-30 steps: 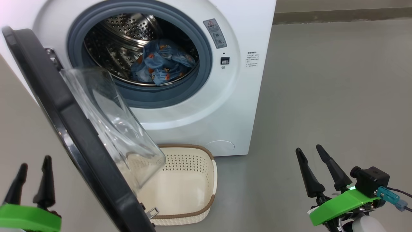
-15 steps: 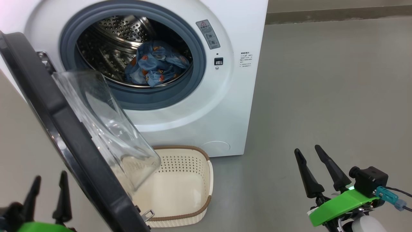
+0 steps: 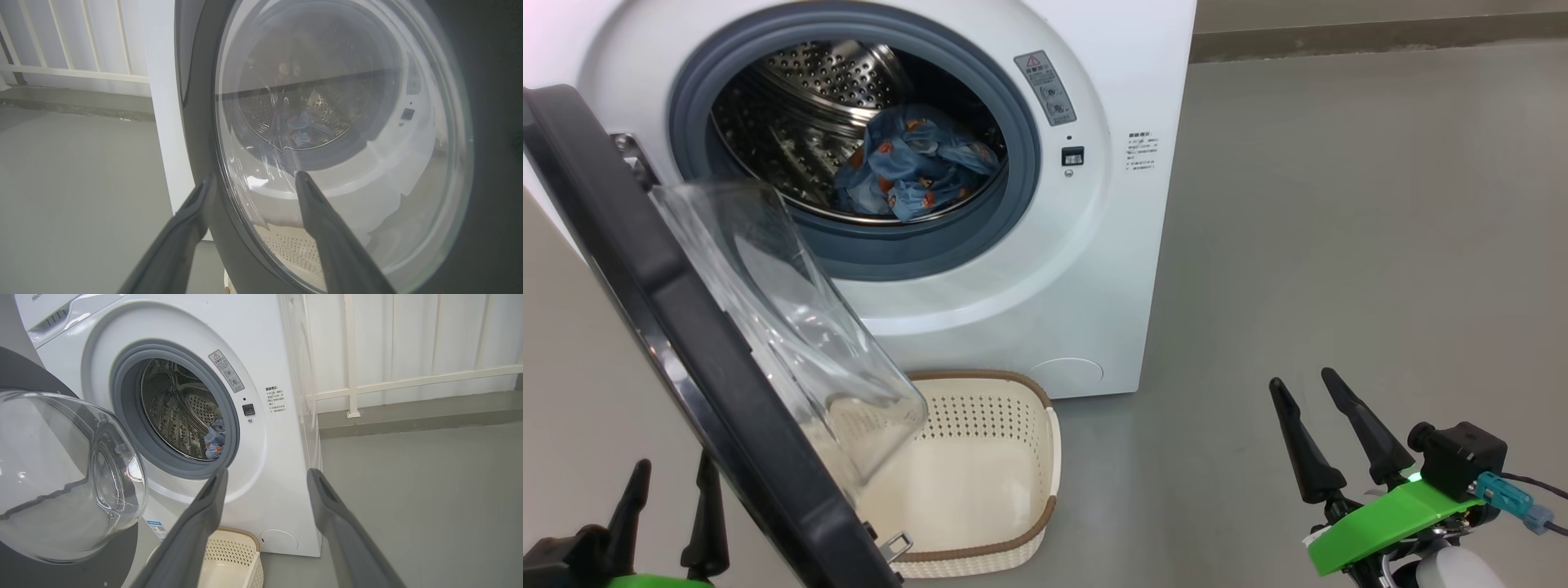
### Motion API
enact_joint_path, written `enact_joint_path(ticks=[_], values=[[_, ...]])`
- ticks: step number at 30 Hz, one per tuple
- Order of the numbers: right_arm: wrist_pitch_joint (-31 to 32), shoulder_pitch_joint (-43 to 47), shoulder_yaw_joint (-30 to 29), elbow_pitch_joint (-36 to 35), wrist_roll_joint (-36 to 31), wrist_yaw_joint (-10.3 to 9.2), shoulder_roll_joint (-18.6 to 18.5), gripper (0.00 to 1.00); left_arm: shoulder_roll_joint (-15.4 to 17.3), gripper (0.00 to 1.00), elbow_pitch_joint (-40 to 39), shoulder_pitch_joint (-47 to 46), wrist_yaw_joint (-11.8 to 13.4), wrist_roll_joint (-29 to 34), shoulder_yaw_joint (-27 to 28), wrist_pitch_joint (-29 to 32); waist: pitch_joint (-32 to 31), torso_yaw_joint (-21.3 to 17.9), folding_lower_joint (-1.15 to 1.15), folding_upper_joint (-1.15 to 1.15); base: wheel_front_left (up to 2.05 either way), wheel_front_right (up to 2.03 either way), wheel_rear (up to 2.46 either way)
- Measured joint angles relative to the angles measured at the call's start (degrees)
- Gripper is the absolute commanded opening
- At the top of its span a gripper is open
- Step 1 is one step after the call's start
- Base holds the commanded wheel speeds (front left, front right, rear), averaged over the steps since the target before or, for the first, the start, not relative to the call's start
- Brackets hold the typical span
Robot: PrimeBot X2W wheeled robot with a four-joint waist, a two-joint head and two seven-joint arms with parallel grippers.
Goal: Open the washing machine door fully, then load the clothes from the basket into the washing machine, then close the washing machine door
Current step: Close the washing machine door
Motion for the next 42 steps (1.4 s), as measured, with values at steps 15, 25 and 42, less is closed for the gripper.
enact_joint_path(ticks=[15,25,42], values=[[0.0,0.0,0.0,-0.1,0.0,0.0,0.0,1.0,-1.5,1.0,-0.6,0.0,-0.6,2.3,1.1,0.0,0.1,0.3,0.0,0.0,0.0,0.0,0.0],[0.0,0.0,-0.1,-0.3,0.0,0.0,0.0,1.0,-2.6,1.0,-0.6,0.0,-0.7,2.8,2.2,0.0,0.2,0.8,0.0,0.0,0.0,0.0,0.0],[0.0,-0.4,0.3,-1.4,-0.1,0.0,-0.3,0.0,-3.3,1.0,-0.8,0.2,-1.2,3.4,2.8,0.0,0.2,2.4,0.0,0.0,0.0,0.0,0.0]])
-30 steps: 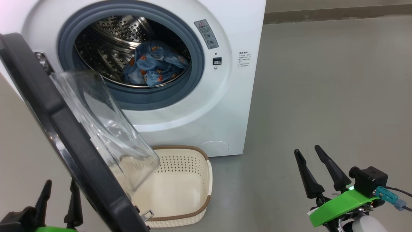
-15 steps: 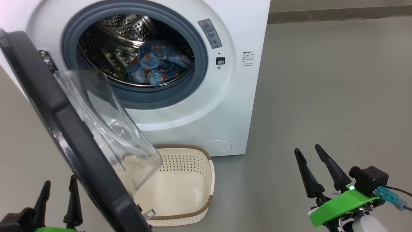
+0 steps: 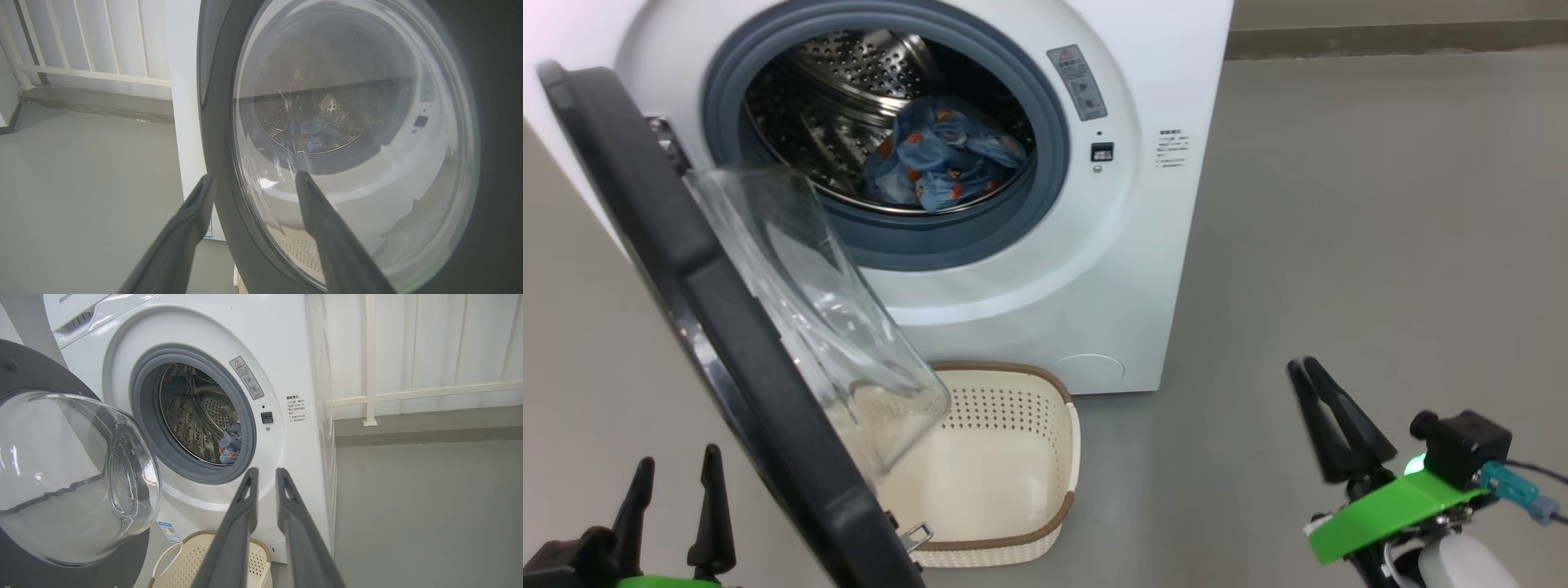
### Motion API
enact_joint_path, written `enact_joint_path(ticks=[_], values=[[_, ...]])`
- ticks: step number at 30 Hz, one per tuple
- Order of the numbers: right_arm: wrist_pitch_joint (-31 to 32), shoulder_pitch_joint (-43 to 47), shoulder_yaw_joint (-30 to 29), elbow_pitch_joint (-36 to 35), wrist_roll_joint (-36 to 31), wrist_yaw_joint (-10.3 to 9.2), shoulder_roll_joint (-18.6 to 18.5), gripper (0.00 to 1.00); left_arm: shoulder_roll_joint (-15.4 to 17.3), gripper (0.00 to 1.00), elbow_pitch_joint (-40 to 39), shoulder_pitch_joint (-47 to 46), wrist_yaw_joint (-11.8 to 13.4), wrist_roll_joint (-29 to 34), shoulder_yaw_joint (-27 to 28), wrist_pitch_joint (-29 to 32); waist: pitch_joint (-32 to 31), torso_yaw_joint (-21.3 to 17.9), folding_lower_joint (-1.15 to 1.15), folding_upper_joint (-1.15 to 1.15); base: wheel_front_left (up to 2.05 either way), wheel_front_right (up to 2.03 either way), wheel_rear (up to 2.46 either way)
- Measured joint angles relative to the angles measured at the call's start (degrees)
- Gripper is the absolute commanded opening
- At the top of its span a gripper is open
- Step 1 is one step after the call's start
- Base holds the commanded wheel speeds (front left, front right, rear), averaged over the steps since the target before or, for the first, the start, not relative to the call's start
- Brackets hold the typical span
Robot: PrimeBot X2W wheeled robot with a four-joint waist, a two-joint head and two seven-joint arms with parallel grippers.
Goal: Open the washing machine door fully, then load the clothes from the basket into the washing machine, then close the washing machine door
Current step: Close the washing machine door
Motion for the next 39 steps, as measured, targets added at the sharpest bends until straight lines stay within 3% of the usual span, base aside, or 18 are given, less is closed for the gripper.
enact_joint_path(ticks=[25,39], values=[[0.0,-11.7,12.0,-12.9,4.7,0.0,0.3,0.0,-1.6,1.0,1.4,0.0,-0.9,0.5,0.1,0.0,-1.1,9.6,0.0,0.0,0.0,0.0,0.0],[0.0,-15.7,28.4,-17.5,7.1,0.0,1.4,0.0,-1.7,1.0,2.5,0.5,-1.0,0.6,-0.1,0.0,-2.0,15.8,0.0,0.0,0.0,0.0,0.0]])
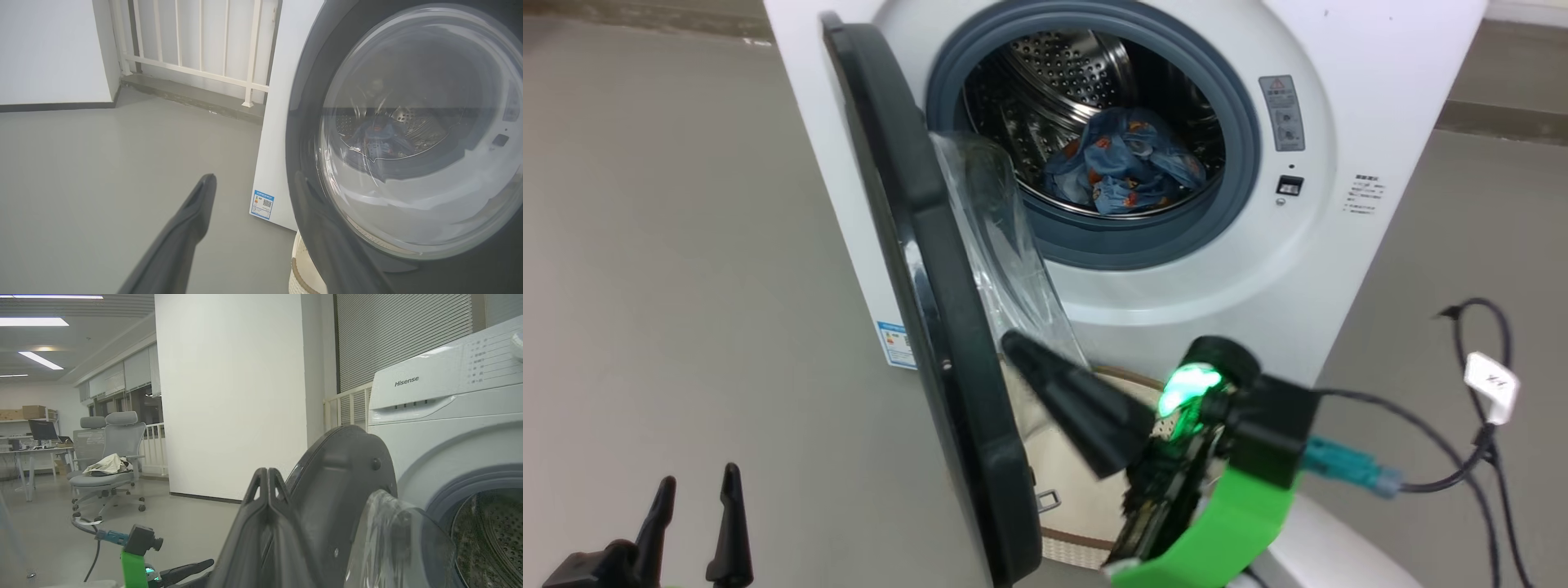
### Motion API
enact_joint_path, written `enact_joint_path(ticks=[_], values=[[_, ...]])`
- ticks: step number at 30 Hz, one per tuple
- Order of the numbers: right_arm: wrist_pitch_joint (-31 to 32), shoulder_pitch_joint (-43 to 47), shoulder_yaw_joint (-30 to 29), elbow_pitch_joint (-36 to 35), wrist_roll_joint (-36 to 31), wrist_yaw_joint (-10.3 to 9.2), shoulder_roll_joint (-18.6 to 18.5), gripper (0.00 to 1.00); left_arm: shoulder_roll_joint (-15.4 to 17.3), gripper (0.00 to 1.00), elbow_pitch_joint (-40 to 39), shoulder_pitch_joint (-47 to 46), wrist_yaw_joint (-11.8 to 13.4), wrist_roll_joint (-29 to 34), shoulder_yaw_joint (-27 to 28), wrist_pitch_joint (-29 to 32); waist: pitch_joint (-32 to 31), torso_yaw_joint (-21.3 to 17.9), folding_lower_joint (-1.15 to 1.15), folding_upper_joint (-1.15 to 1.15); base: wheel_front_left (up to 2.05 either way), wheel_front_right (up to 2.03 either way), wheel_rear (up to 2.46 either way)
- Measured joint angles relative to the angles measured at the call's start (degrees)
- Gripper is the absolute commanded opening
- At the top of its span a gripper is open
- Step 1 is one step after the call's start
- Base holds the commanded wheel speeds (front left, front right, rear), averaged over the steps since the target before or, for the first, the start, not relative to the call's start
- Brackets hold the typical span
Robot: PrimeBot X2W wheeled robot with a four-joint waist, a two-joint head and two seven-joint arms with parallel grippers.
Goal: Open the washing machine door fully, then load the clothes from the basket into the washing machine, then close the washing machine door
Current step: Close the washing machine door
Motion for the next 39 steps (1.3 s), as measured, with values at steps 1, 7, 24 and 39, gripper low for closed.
enact_joint_path(ticks=[1,7,24,39], values=[[0.0,-0.5,2.8,0.2,0.1,0.0,-0.1,0.0,0.0,1.0,0.0,0.1,0.0,0.0,0.0,0.0,-0.2,0.6,0.0,0.0,0.0,0.0,0.0],[0.0,-0.9,9.5,2.3,0.7,0.0,-0.2,0.0,0.0,1.0,0.2,0.2,0.0,0.0,-0.1,0.0,-0.8,2.0,0.0,0.0,0.0,0.0,0.0],[0.0,-1.6,20.5,12.4,1.2,0.0,-0.5,0.0,-0.4,1.0,0.4,0.4,-0.2,0.0,0.0,0.0,-1.3,3.3,0.0,0.0,0.0,0.0,0.0],[0.0,-1.8,23.5,20.0,3.7,0.0,-0.1,0.0,-0.5,1.0,0.4,0.4,-0.4,0.0,0.2,0.0,-0.5,2.8,0.0,0.0,0.0,0.0,0.0]])
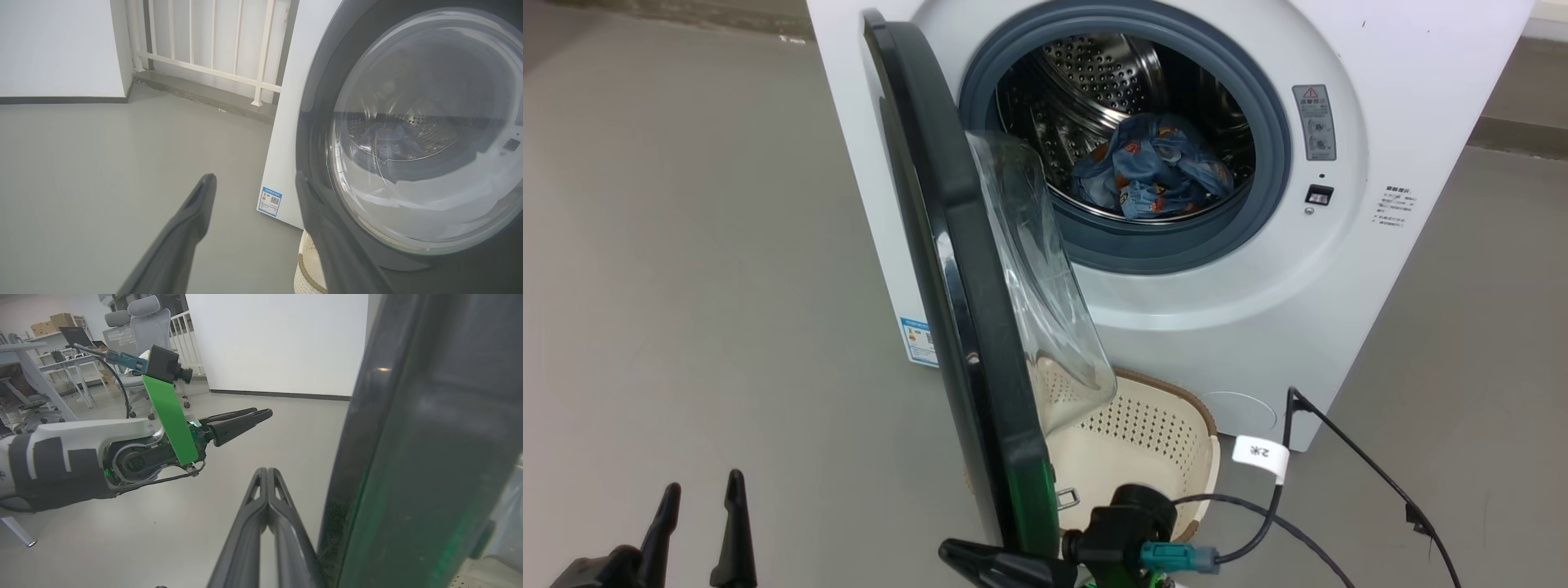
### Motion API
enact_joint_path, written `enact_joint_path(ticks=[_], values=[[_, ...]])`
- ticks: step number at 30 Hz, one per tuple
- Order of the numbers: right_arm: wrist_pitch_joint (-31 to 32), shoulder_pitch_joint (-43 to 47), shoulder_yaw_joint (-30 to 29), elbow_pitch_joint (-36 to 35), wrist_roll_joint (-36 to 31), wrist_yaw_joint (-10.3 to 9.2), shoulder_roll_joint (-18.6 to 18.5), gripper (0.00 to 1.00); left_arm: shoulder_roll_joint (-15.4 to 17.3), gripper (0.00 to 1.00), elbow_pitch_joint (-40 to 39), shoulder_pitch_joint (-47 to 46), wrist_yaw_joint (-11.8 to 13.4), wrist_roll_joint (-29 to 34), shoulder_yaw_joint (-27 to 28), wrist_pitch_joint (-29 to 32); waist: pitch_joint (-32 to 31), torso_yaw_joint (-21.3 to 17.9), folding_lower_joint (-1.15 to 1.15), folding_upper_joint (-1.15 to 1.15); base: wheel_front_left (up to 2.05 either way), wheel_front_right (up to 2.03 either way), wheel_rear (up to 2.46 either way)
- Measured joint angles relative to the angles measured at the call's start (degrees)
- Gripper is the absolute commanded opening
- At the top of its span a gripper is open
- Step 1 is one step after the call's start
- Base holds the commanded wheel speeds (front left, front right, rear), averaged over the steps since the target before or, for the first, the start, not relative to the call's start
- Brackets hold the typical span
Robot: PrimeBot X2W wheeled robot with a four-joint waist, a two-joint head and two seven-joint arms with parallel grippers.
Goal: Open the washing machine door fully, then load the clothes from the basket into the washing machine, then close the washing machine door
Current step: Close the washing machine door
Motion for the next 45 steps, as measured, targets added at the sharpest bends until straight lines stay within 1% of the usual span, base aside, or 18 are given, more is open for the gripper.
enact_joint_path(ticks=[6,11,16,23,31,40,45], values=[[0.0,-1.2,-0.1,0.8,0.4,0.0,0.0,0.0,0.0,1.0,0.2,0.0,0.0,0.0,0.2,0.0,0.1,0.0,0.0,0.0,0.0,0.0,0.0],[0.0,-1.1,-1.7,1.5,0.3,0.1,-0.3,0.0,0.0,1.0,0.2,0.0,0.0,0.0,0.4,0.0,0.1,-0.2,0.0,0.0,0.0,0.0,0.0],[0.0,-0.9,-5.1,1.9,-0.2,0.53,-1.1,0.0,0.0,1.0,0.2,0.0,0.0,0.0,0.6,0.0,0.1,-0.7,0.0,0.0,0.0,0.0,0.0],[0.0,-0.3,-11.1,3.4,-0.8,0.48,-3.8,0.0,0.0,1.0,0.2,0.0,0.0,0.0,0.7,0.0,0.4,-1.5,0.0,0.0,0.0,0.0,0.0],[0.0,2.5,-14.6,3.7,-2.2,0.48,-4.3,0.0,0.0,1.0,0.2,0.0,0.0,0.0,0.7,0.0,0.9,-2.2,0.0,0.0,0.0,0.0,0.0],[0.0,2.8,-19.6,4.7,-2.6,0.48,-5.1,0.0,0.0,1.0,0.1,0.0,0.0,0.0,0.6,0.0,1.8,-3.1,0.0,0.0,0.0,0.0,0.0],[0.0,2.8,-24.1,5.0,-3.5,0.48,-5.1,0.0,0.2,1.0,0.0,-0.3,0.0,-0.1,0.3,0.0,3.2,-3.3,0.0,0.0,0.0,0.0,0.0]])
